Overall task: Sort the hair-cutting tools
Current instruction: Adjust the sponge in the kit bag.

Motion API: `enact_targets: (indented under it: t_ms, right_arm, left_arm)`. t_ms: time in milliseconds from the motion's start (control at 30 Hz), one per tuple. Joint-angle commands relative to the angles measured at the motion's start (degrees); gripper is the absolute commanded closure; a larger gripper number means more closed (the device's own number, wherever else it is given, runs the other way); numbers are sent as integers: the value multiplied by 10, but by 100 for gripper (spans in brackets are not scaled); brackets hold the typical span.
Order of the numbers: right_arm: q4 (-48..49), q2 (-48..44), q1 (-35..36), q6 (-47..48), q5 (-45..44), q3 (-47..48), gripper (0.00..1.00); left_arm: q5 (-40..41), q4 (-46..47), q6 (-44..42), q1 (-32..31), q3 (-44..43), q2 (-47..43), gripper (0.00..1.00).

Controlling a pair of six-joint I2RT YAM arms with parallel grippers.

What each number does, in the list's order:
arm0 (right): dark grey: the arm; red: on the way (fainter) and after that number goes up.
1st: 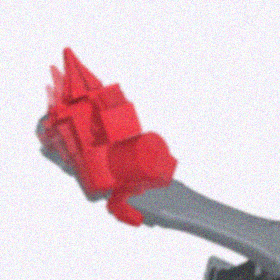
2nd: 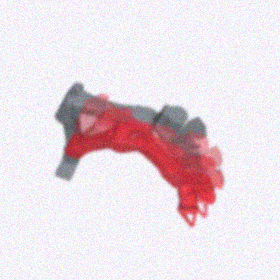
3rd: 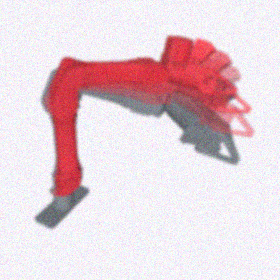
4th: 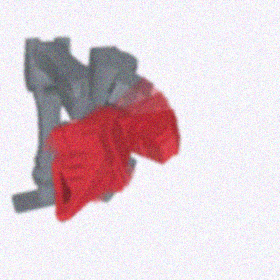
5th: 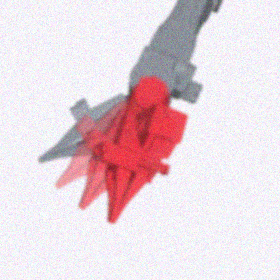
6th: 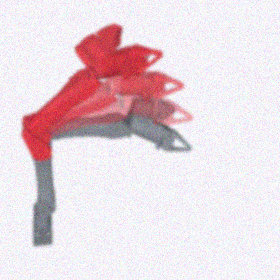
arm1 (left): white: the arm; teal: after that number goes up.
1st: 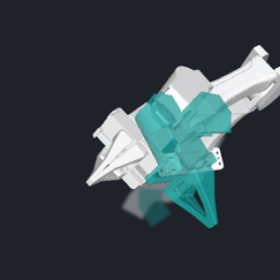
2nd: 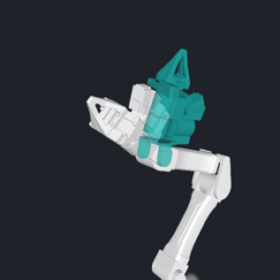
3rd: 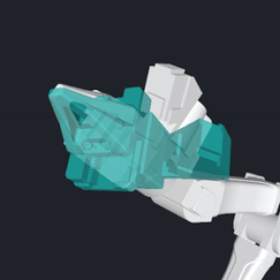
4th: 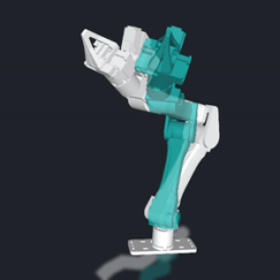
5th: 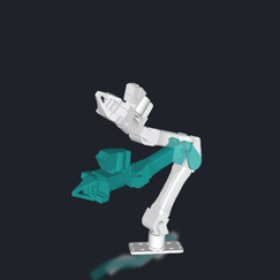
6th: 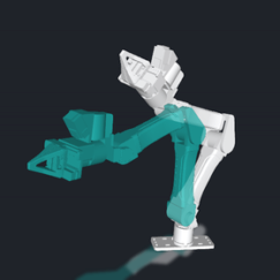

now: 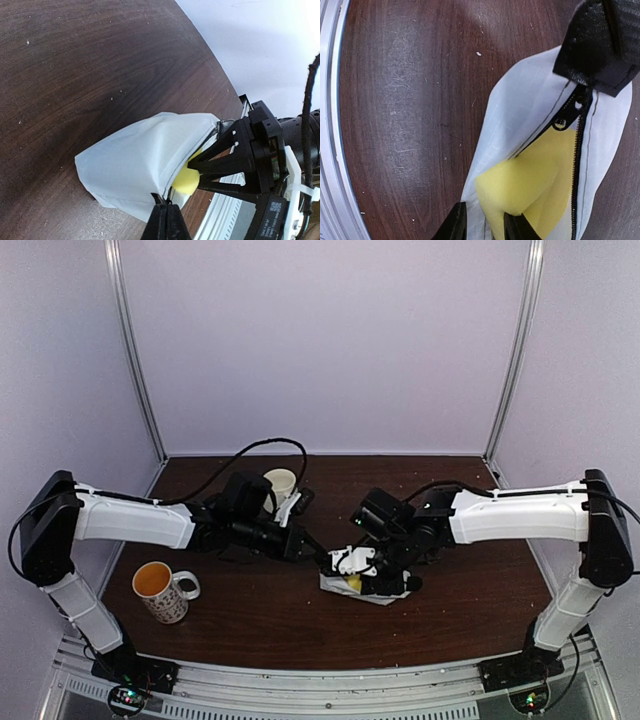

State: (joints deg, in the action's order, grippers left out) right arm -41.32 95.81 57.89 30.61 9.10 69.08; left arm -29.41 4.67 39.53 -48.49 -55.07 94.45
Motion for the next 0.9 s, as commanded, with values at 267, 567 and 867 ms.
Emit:
enact_targets:
  t_ms: [267, 567, 867]
  right_arm:
    - [14, -64, -78, -1, 95, -9, 65]
    - [19, -94, -78, 9, 77, -29, 76]
    - [54, -7, -74, -12, 42, 7, 84]
  left_arm:
    - [-18, 57, -10, 6, -1, -7, 100]
    - [-19, 40, -23, 6, -6, 2, 100]
    - [-33, 62, -11, 6, -3, 12, 100]
